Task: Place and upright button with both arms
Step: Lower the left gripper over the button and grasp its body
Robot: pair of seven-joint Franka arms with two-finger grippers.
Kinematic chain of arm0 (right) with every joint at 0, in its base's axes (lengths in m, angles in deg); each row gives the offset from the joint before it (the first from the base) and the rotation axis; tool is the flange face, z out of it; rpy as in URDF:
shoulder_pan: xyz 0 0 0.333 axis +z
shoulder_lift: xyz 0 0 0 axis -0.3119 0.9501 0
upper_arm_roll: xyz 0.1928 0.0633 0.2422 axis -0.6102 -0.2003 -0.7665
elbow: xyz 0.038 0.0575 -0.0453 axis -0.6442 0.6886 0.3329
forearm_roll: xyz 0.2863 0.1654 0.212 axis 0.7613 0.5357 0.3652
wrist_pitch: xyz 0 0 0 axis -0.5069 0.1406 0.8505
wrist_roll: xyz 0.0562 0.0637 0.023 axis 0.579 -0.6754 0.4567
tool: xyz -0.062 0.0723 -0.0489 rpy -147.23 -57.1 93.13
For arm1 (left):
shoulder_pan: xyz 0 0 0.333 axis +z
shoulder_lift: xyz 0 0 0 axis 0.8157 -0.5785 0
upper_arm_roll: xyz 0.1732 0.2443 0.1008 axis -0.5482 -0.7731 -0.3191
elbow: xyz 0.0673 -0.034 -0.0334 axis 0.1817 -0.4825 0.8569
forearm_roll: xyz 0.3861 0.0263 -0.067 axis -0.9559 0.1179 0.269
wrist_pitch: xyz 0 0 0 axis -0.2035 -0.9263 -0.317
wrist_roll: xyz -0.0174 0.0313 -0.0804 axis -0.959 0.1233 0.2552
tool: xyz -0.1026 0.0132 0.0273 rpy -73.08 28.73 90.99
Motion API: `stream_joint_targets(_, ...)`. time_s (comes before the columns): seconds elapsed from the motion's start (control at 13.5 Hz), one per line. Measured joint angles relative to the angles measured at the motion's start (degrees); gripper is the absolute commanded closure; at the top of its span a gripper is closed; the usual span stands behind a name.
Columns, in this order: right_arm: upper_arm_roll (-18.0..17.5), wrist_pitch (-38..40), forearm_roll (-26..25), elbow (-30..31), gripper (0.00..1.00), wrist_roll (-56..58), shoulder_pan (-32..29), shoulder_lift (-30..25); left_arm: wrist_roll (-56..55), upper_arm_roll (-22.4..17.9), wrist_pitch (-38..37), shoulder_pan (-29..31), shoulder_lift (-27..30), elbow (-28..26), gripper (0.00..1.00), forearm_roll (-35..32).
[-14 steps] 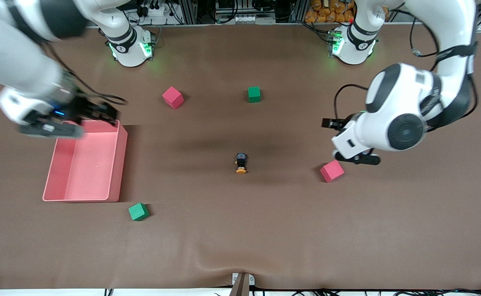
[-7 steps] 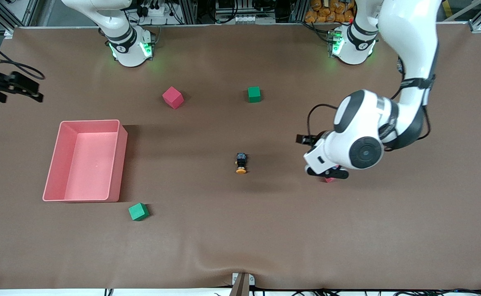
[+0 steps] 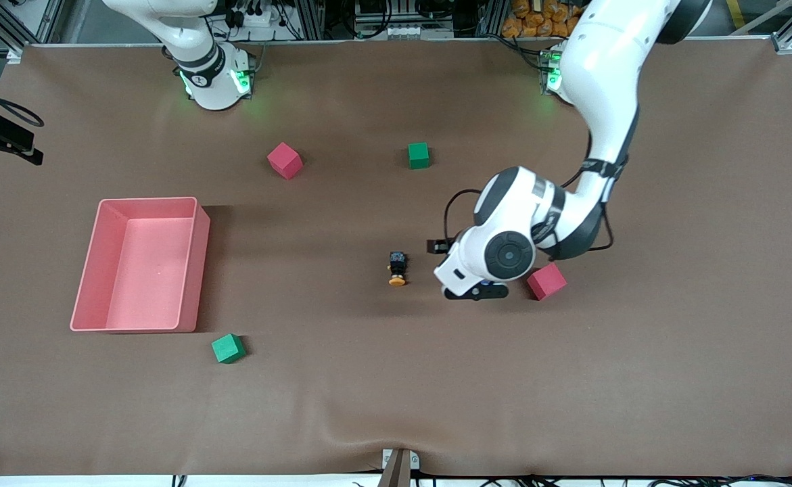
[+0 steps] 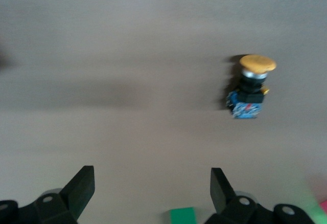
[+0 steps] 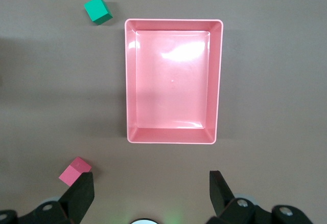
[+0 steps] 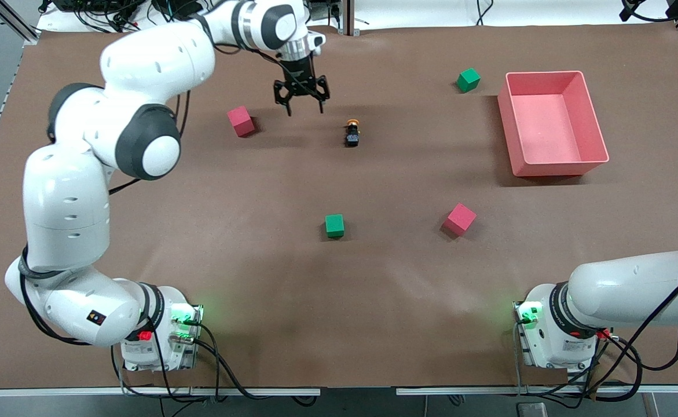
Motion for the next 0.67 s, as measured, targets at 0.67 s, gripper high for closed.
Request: stream_joint_targets(0.67,-0.6,-1.0,0.0,-0.4,0.00,0.0,-0.1,0.0,-6.2,0.1,10.5,-5.6,-7.1,2.4,0.07,2.0)
